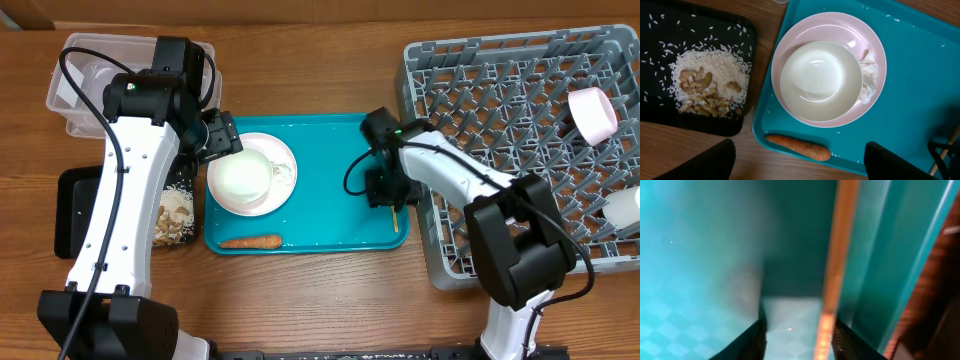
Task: Sort waste into correct bins and load items into the dishwasher
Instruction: 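Place the second chopstick into the dish rack with the right gripper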
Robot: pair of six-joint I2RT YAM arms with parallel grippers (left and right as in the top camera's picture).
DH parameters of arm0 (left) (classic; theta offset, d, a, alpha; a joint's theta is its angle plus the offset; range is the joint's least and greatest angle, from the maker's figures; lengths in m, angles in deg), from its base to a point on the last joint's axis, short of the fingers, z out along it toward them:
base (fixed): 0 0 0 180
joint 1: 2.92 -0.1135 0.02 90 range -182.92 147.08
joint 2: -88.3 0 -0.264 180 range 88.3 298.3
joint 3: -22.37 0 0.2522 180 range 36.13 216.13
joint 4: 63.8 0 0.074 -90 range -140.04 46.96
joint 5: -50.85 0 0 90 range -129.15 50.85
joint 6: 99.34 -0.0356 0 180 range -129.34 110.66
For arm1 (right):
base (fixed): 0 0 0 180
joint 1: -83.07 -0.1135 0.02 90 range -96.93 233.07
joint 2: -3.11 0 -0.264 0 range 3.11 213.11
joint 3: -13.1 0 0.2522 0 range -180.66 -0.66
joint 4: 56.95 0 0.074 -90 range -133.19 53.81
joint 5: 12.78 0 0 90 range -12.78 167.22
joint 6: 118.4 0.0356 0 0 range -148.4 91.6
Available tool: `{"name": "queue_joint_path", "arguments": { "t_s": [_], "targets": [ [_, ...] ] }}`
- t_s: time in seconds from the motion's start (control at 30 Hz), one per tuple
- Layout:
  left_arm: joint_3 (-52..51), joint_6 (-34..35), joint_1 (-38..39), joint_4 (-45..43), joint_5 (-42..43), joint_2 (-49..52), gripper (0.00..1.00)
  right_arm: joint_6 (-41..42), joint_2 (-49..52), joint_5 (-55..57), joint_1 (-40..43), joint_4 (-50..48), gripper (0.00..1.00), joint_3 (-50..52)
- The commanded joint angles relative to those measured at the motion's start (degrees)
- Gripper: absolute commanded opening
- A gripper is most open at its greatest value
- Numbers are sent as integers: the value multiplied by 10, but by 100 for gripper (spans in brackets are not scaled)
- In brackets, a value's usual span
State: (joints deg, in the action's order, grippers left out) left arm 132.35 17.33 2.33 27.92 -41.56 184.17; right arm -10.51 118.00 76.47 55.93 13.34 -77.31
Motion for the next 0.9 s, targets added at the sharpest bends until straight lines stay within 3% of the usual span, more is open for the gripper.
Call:
{"name": "queue_joint_path", "arguments": {
  "t_s": [0.0,0.03,0.2,0.4,0.57,0.67,0.87],
  "targets": [
    [10,3,2,-2,-6,-11,84,2,26,-4,-14,-6,40,6],
    [10,3,2,-2,-5,-11,84,2,26,-4,-17,-5,31,6],
    [10,3,2,-2,-5,-11,84,4,25,-4,-14,9,4,3],
    [10,3,2,-2,-6,-11,84,-4,-24,-3,-13,56,4,-38],
    [10,4,2,-2,-6,-11,84,-62,-164,53,17,126,4,-125],
    [10,4,2,-2,-6,-11,84,-140,-226,68,57,139,4,-127],
    [10,4,2,-2,-5,-11,84,-172,-223,50,142,177,4,-82]
  ]
}}
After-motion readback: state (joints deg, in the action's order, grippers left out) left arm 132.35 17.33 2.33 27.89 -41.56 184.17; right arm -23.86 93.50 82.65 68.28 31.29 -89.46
